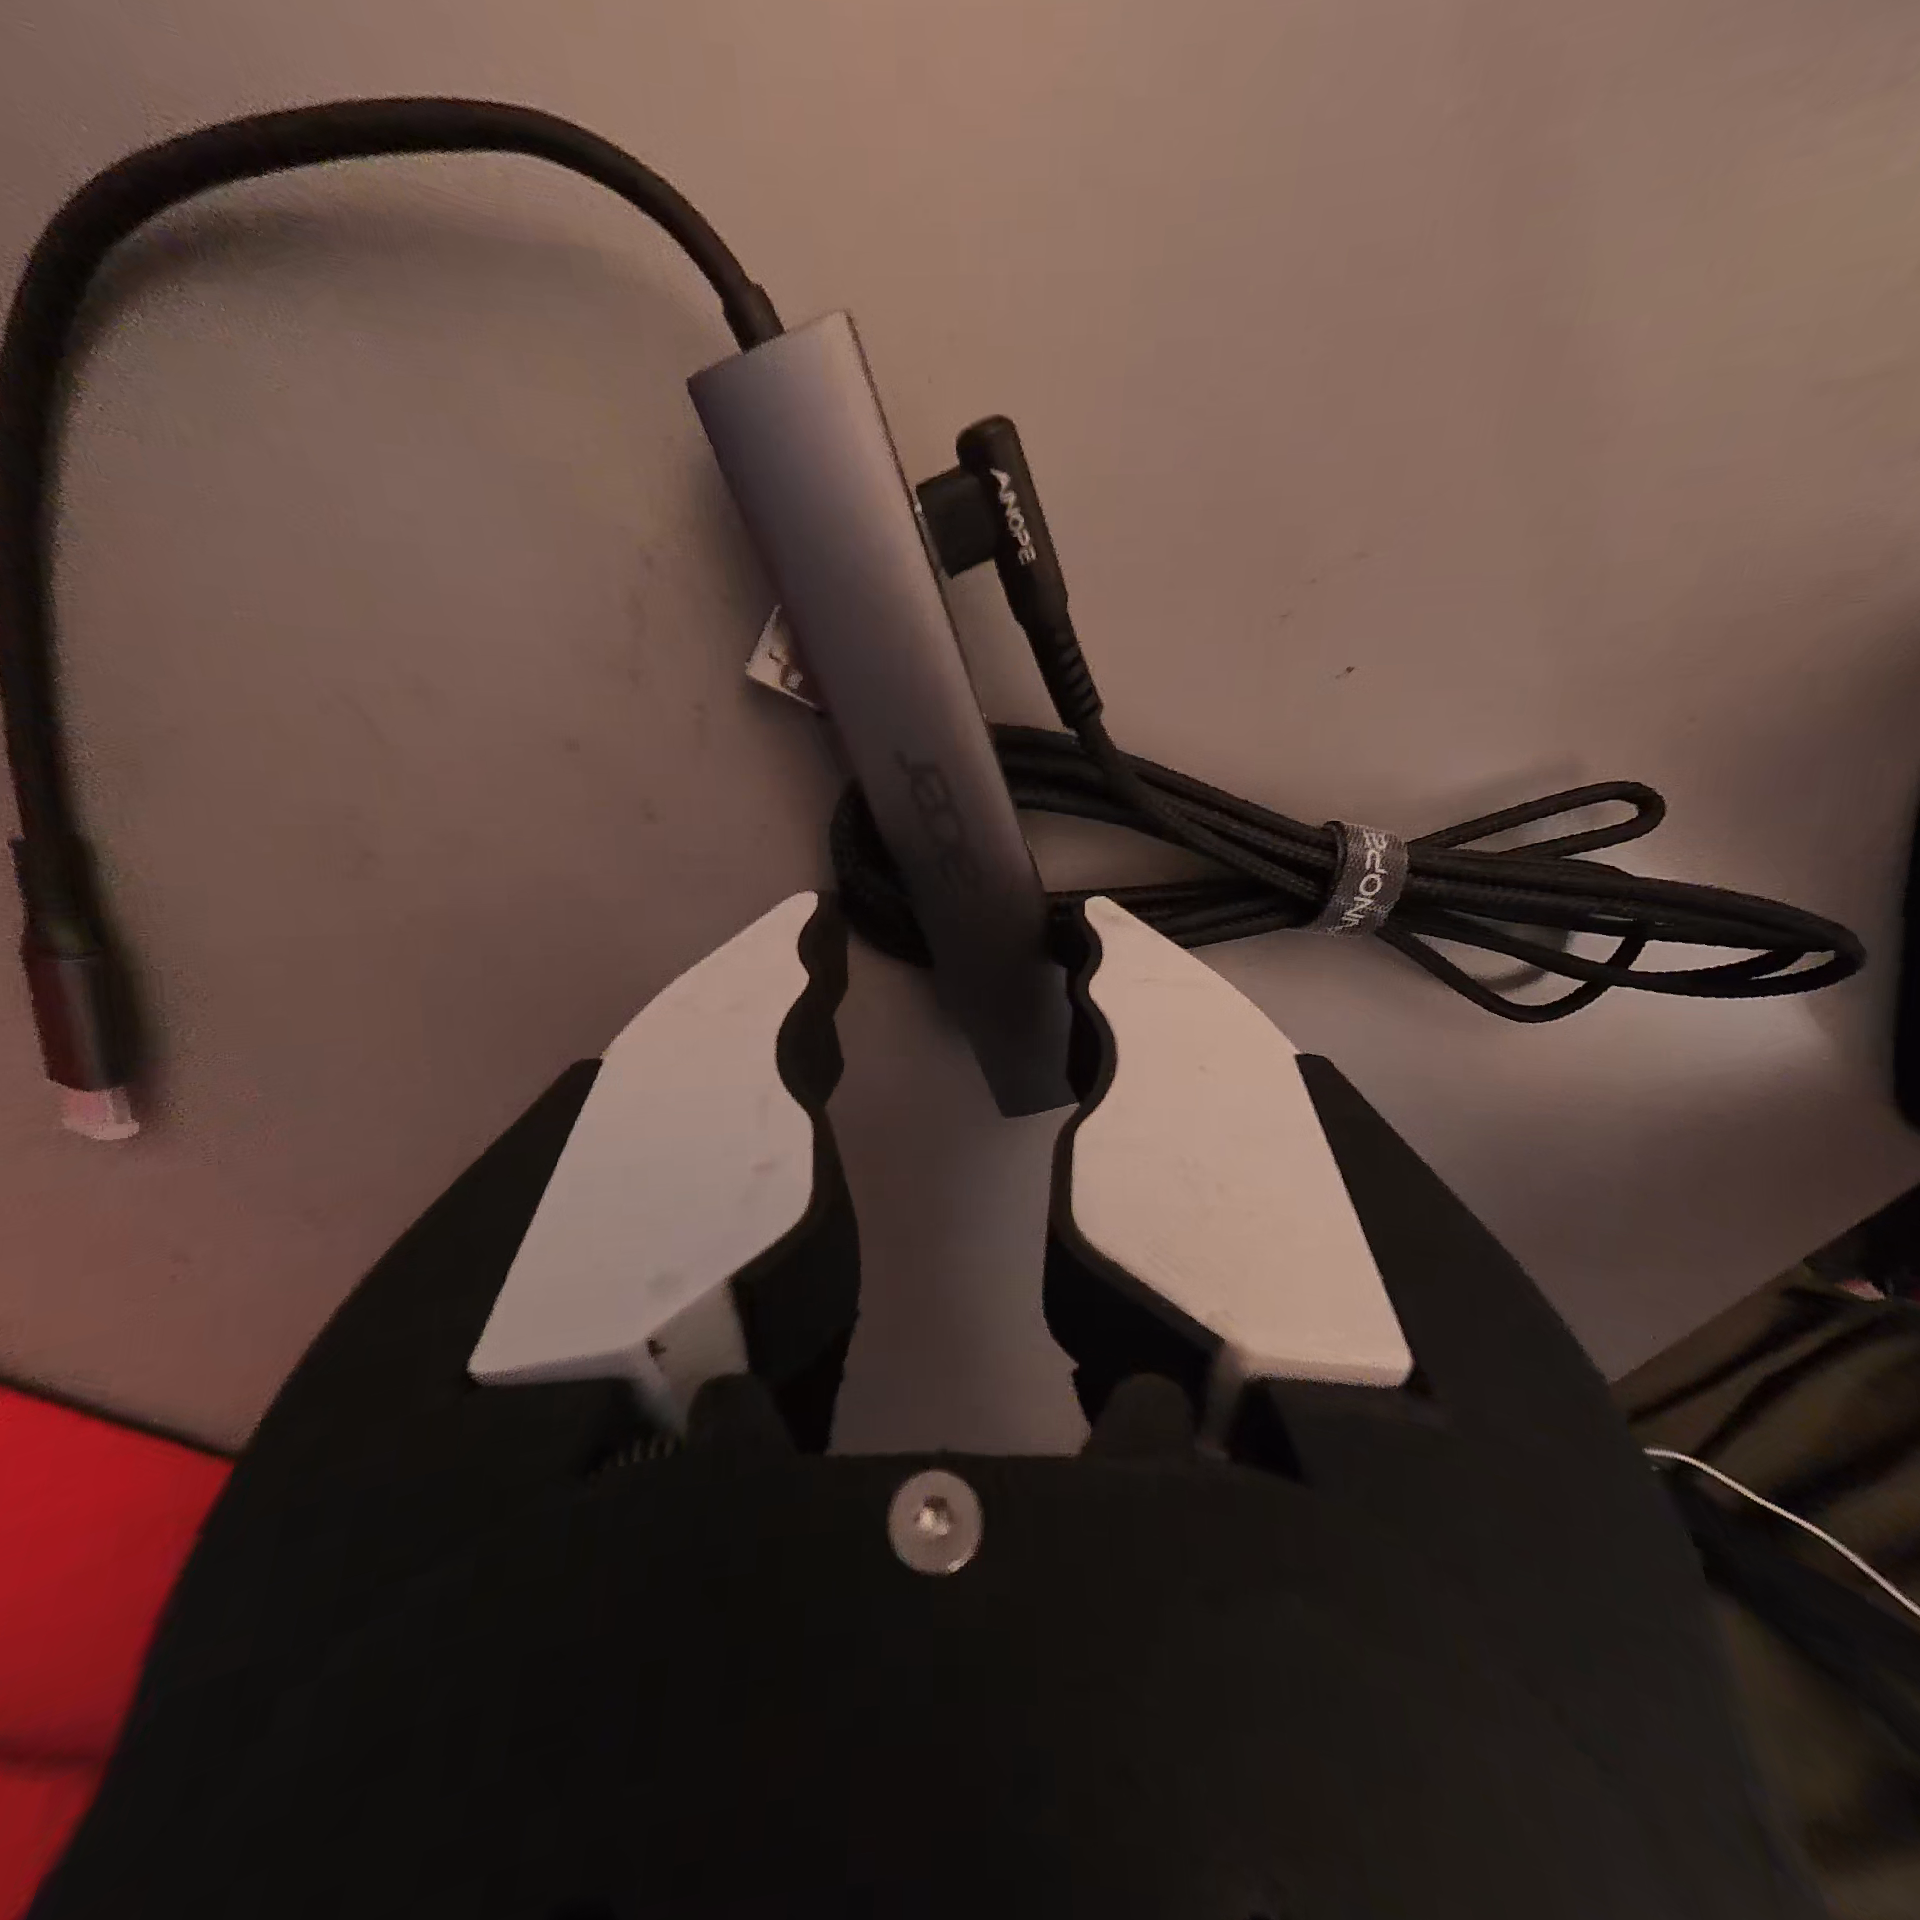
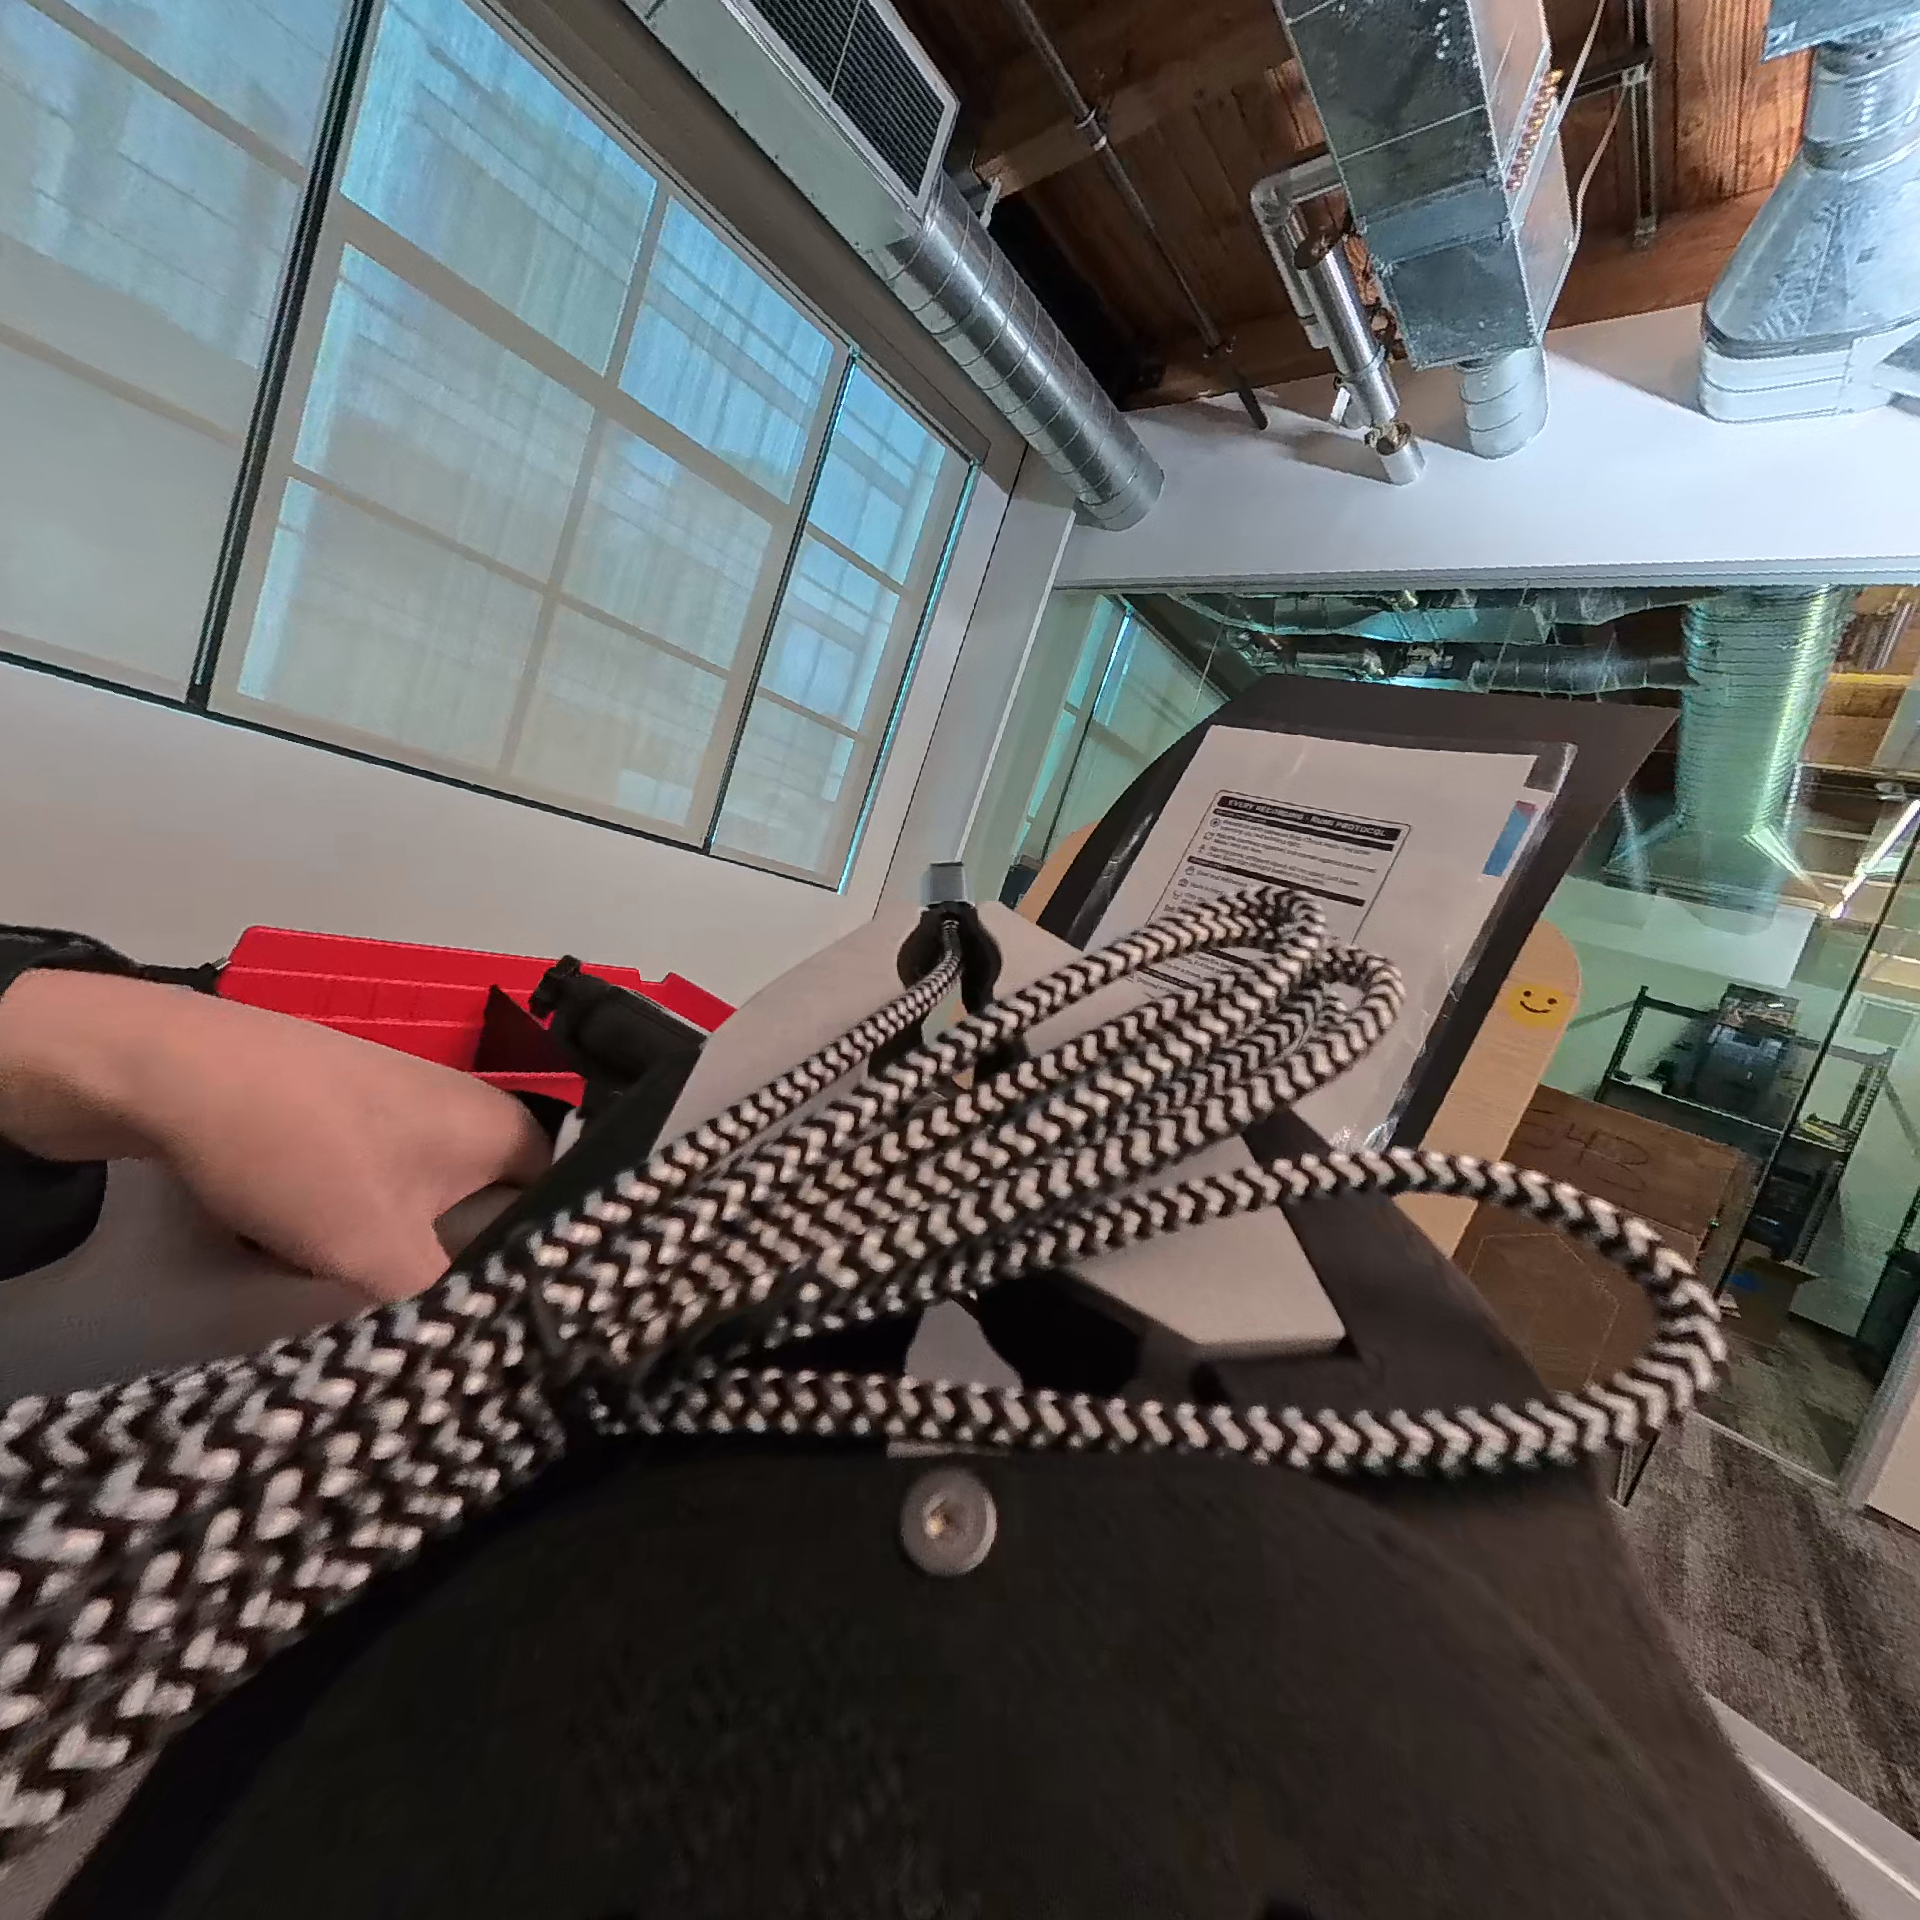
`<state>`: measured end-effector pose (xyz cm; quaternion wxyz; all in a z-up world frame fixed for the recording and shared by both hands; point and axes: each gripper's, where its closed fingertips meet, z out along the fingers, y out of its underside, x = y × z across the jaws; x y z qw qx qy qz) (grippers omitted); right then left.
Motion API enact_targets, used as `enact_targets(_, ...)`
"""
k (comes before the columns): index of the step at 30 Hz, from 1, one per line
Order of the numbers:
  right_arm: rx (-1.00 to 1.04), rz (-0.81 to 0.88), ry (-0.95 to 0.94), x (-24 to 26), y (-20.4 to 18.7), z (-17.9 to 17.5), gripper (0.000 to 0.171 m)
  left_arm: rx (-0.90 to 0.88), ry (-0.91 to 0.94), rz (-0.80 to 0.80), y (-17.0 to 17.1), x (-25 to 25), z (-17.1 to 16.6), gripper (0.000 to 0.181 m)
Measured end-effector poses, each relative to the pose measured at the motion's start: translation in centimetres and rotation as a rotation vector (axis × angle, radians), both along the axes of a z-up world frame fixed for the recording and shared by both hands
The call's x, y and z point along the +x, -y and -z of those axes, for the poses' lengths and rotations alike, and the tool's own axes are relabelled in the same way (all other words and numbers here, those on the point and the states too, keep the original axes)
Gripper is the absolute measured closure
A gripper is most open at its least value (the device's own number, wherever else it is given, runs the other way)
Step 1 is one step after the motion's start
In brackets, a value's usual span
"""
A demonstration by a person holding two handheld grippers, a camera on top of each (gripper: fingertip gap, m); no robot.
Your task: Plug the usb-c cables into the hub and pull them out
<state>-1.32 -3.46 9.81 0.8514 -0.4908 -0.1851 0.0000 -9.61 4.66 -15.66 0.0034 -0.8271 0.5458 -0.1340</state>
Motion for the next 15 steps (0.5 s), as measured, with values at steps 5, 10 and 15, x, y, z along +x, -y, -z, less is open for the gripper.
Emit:
enact_targets(5,-0.006,0.009,0.007,0.1,-0.1,0.1,0.167,0.05,-0.026,0.076,-0.3,-0.3,0.2,0.153)
enact_targets(10,-0.052,0.017,-0.002,0.2,-0.7,0.6,0.167,-0.02,0.153,0.013,-1.3,0.8,-1.2,0.16)
enact_targets(15,-0.158,0.019,-0.024,-0.1,-2.4,2.4,0.167,0.074,0.312,-0.033,-3.1,0.4,-3.5,0.16)
